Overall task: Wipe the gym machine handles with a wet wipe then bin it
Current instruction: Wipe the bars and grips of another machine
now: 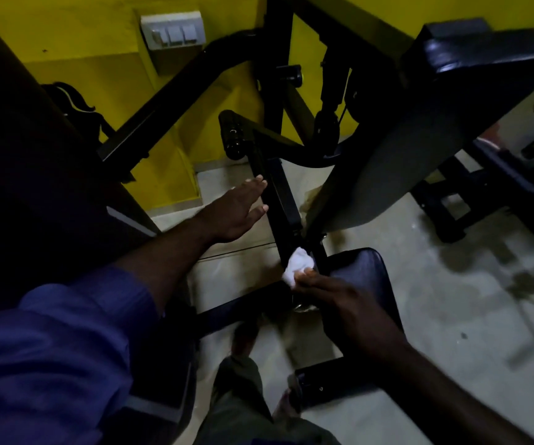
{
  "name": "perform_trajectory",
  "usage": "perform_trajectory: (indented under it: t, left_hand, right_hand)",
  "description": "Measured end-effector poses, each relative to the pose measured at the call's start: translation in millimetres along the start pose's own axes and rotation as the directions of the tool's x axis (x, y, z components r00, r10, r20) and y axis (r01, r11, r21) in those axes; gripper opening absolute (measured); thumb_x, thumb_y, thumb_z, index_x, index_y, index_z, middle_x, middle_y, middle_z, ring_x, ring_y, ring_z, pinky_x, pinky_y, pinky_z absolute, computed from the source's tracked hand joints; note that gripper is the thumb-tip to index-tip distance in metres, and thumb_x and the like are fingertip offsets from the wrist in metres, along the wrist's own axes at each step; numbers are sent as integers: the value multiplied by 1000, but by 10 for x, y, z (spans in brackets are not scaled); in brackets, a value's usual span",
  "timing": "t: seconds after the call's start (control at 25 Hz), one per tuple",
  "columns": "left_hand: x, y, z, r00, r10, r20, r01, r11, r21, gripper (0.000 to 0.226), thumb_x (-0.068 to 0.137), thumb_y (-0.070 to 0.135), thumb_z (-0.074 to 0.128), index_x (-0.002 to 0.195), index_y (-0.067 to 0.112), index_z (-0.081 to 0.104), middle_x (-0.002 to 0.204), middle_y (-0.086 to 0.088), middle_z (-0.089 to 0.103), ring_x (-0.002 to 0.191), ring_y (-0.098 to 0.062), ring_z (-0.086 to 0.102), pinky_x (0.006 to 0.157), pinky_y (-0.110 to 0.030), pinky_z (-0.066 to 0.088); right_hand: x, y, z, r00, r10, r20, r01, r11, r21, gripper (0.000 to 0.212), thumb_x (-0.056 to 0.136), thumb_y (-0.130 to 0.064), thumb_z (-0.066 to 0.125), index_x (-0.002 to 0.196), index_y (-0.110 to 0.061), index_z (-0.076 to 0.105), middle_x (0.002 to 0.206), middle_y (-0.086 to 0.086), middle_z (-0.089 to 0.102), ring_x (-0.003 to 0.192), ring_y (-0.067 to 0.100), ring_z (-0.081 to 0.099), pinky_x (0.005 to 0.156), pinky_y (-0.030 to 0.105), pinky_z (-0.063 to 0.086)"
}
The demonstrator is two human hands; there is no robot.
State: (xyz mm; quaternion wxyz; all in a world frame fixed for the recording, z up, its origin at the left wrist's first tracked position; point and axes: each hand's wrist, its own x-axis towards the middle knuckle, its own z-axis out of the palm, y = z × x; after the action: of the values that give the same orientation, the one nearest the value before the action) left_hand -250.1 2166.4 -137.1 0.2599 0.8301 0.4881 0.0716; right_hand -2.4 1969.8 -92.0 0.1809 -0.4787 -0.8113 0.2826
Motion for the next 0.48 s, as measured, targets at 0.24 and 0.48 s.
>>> perform_trajectory:
  t: [0.24, 0.48]
  left_hand:
    - [87, 26, -87, 1000, 2, 7, -3, 991, 135, 62, 109, 40, 43, 162, 14, 25, 171, -4, 20, 157, -19, 22, 127, -44, 23]
    - [84, -111, -67, 993, 86, -86, -85, 996, 22, 60, 97, -3, 51, 155, 8, 41, 164, -10, 36, 150, -25, 39, 123, -38, 33]
  right_hand:
    - [608, 1, -178, 996, 56, 69, -50, 995, -91, 42, 78, -16, 64, 119, -21, 75, 120, 1, 63, 107, 21, 59, 92, 25, 49]
    - [499, 168, -155, 988, 17, 151, -8, 998, -62, 29, 92, -9, 65, 119, -12, 71, 123, 15, 59, 116, 27, 62, 101, 28, 49]
